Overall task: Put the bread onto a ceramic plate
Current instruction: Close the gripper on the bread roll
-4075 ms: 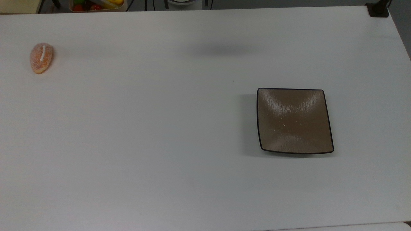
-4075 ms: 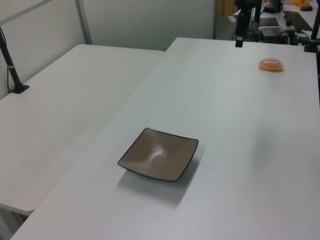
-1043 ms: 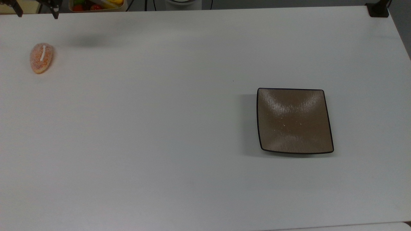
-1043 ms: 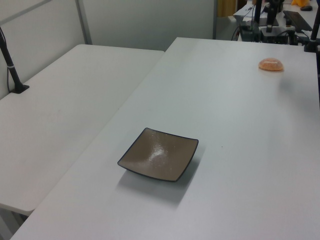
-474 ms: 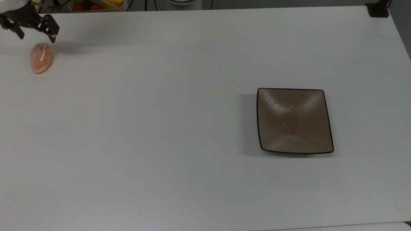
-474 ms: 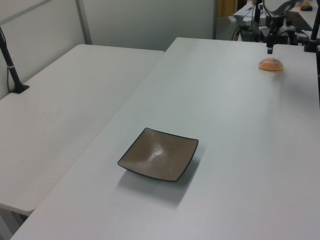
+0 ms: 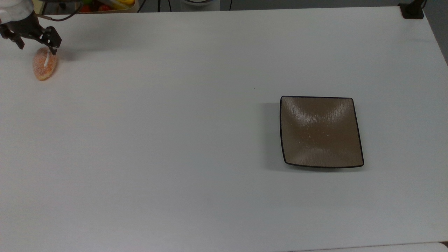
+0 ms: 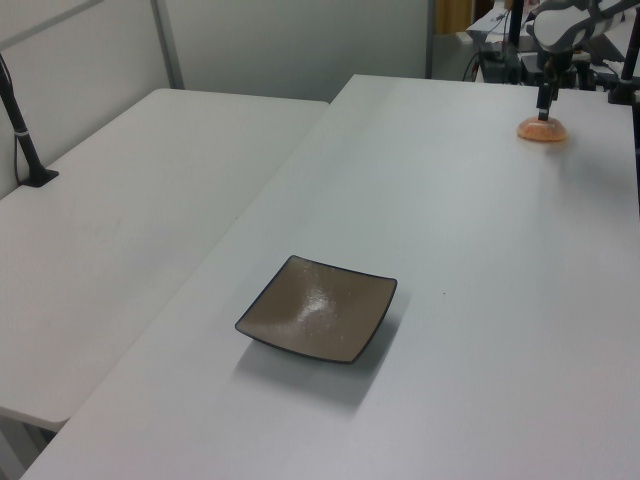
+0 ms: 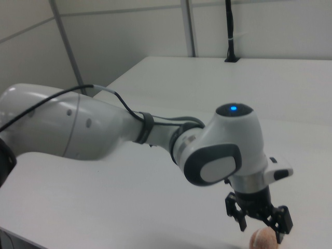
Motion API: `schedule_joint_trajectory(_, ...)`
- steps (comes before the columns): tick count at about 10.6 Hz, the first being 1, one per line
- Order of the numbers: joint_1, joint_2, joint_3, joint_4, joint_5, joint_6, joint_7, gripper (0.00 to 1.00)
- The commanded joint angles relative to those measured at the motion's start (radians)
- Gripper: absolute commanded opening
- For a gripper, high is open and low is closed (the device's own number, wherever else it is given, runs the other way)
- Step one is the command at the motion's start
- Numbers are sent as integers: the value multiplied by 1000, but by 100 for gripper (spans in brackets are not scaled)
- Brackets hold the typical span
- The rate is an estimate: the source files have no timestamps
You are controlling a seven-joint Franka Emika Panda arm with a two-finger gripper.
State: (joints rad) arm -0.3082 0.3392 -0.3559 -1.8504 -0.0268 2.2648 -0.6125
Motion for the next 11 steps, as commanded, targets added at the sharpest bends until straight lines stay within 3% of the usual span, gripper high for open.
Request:
schedule_joint_trajectory(1,-6,50,6,-21,10,76,-9,100)
schedule_joint_trajectory(5,-6,63,9,-21,10,87,-9,99)
schedule_joint_trajectory(9,-2,63,9,-20,10,82,-9,45)
schedule_joint_trajectory(11,3,60,9,-20,10,75,-12,30)
